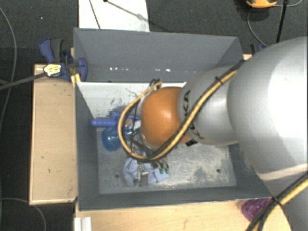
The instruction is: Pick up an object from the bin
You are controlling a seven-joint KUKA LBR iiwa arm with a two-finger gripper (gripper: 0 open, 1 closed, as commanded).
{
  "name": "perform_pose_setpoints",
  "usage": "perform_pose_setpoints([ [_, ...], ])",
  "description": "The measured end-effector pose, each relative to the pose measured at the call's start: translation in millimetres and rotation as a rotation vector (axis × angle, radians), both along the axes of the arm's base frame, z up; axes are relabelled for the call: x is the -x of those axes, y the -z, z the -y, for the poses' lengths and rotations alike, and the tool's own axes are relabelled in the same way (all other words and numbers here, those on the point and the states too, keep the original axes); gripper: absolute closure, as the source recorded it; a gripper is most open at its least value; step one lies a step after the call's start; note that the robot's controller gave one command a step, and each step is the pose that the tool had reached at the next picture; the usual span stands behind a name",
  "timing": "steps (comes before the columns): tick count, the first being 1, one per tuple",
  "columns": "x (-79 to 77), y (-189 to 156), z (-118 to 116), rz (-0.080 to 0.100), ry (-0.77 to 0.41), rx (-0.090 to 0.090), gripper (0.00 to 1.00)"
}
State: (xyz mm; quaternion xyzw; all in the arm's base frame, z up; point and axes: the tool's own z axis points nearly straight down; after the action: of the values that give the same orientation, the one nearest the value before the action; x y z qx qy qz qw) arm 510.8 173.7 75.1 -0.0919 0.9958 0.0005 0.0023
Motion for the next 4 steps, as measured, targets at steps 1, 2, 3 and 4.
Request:
perform_pose_setpoints([
  [1,-3.6,15,-4,0.008,0.012,-0.006,1.00],
  [2,-3.9,12,-4,0.009,0.015,-0.006,1.00],
  [3,-20.5,7,-2,0.007,0.022,-0.006,1.00],
  [4,-25.5,8,-2,-0.003,0.029,-0.005,1.00],
])
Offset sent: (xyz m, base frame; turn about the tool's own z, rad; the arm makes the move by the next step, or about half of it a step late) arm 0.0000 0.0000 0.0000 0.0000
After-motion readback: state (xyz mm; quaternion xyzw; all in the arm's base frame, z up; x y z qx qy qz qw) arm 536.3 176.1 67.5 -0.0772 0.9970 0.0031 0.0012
